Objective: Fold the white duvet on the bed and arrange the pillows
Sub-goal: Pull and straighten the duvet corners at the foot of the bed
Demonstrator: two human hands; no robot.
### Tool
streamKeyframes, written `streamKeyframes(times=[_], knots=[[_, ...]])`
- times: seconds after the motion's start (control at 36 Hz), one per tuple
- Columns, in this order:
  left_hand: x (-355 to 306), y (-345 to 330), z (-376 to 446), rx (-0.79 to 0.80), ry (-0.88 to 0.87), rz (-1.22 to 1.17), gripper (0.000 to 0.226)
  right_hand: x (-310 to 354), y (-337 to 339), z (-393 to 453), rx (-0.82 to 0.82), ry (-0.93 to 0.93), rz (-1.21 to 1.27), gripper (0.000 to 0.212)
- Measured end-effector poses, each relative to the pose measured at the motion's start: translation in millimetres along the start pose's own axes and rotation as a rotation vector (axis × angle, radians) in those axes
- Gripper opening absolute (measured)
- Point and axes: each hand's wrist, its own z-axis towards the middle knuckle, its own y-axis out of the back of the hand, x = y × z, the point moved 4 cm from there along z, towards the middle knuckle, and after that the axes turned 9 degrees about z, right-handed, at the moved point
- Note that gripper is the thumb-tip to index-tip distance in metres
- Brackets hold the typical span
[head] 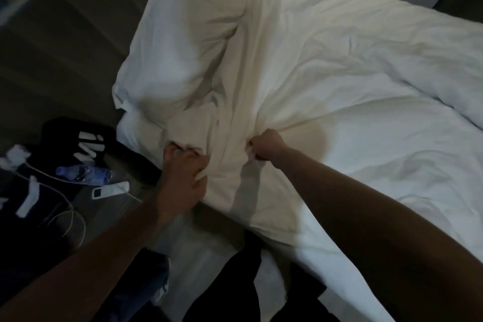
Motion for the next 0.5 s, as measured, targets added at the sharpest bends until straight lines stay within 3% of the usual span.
streamKeyframes(times=[0.11,0.19,0.25,0.31,0.39,0.5], knots=[[50,-1,-29,0.156,0.288,0.010,0.031,-2,-18,-8,0.037,0.025,-0.047,0.019],[80,-4,-38,0.488,0.381,0.000,0.049,-4,-30,-10,0.065,0.037,-0.115,0.025],[98,-8,-30,0.652,0.463,0.004,0.038,-4,-32,-8,0.068,0.049,-0.142,0.018],[111,-15,-12,0.623,0.579,-0.115,0.027,-4,-33,-4,0.073,0.058,-0.157,0.007],[116,-39,22,0.533,0.784,-0.397,0.021,-2,-32,-1,0.066,0.060,-0.148,0.014],[101,-88,42,0.697,0.965,-0.617,0.093,-3,-27,1,0.023,0.069,-0.106,0.020]])
